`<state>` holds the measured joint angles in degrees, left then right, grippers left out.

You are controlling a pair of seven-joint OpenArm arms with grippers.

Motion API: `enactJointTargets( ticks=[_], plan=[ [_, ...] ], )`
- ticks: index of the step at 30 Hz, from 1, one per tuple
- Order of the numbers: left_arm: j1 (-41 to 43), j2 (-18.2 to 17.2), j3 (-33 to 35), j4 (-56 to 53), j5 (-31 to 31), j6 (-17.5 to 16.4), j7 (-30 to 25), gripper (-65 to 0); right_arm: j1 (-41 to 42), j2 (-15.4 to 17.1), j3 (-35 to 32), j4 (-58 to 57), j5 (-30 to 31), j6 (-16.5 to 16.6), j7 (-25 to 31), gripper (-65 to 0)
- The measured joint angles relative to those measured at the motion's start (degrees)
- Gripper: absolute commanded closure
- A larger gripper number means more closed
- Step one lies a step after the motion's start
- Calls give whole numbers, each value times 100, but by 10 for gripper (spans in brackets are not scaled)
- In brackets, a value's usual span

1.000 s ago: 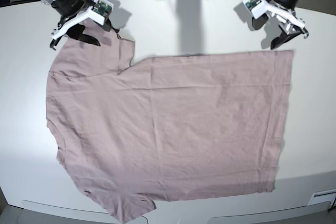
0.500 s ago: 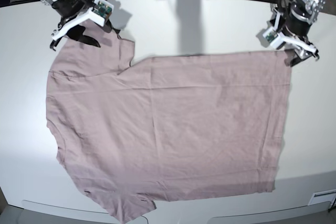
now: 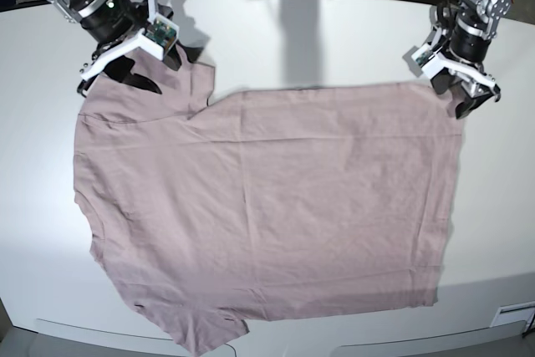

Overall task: Fold the T-shirt properly
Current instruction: 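Lower both grippers onto the shirt's shoulder and collar-side corners and grasp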

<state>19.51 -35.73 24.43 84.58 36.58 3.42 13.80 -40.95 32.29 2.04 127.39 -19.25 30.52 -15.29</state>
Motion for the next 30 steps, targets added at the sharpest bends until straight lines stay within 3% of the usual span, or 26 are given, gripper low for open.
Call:
enactJointTargets(
  ticks=[6, 9, 11, 14, 15, 17, 23, 24, 27, 30],
  plan=[
    [-175, -50, 313, -160, 267, 81, 192, -419, 0, -4, 0, 0, 2, 13, -2, -276],
    [-175, -116, 345, -160, 254, 90, 258, -374, 0, -4, 0, 0, 2, 11, -2, -276],
    [-232, -192, 350, -160, 59, 20, 243, -272, 0, -4, 0, 0, 2, 13, -2, -276],
    [-284, -254, 356, -160, -44, -146, 90, -19, 0, -4, 0, 0, 0, 11, -2, -276],
    [-284, -273, 356, -173, -24, -146, -44, 0, 0, -4, 0, 0, 4, 9, 2, -276],
    [-284, -315, 356, -199, -35, -149, -216, 0, -2, -2, 0, 0, 2, 15, -7, -276],
    [-254, -343, 356, -197, 332, -186, -33, 0, 0, -4, 0, 0, 7, 17, -52, -276],
    [-254, -345, 356, -197, 350, -186, -28, 0, 0, -2, 0, 2, 7, 76, -249, -276],
    [-254, -345, 361, -197, 345, -184, -17, 0, 0, 90, 7, -2, 197, 728, -745, -276],
    [-251, -345, 361, -197, 345, -184, -13, 0, 0, 107, 0, -92, 507, 876, -713, -276]
  ],
)
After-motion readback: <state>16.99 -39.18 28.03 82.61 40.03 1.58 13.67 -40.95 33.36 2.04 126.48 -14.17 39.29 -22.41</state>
